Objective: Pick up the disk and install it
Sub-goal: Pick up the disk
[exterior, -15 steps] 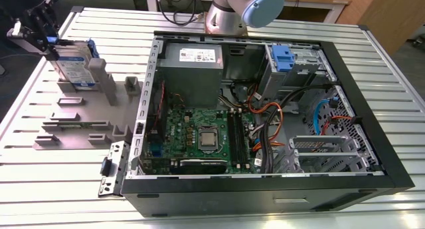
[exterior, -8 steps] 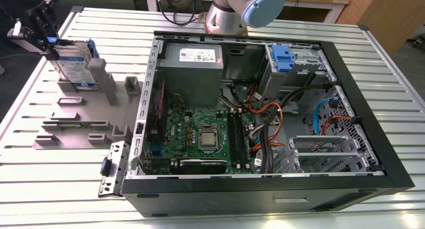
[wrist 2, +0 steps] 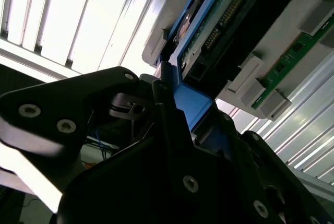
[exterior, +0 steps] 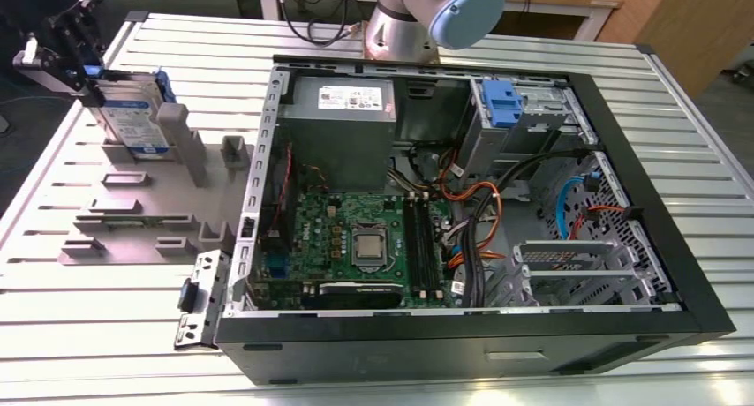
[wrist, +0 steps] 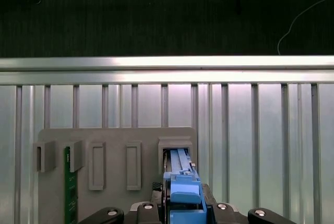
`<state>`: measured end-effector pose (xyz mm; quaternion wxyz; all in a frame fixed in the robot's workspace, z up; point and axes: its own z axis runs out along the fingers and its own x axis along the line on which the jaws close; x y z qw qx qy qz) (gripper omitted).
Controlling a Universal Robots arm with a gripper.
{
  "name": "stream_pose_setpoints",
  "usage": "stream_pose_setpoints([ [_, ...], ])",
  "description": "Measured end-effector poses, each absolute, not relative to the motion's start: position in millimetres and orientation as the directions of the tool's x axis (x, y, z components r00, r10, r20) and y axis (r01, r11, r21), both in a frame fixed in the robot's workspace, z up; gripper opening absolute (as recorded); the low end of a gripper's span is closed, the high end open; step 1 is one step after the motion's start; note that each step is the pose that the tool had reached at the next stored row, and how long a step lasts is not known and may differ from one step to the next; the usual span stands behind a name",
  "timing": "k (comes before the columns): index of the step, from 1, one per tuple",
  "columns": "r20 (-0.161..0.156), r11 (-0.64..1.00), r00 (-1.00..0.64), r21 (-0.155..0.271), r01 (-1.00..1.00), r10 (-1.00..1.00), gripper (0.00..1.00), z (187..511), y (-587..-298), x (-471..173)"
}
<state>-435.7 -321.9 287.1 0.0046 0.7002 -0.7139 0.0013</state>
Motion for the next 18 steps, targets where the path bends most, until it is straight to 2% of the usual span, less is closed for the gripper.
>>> stream_pose_setpoints([
  [18,0.008,0.019,-0.019,0.005,-1.000,-1.000,0.36,301,-322,-436],
])
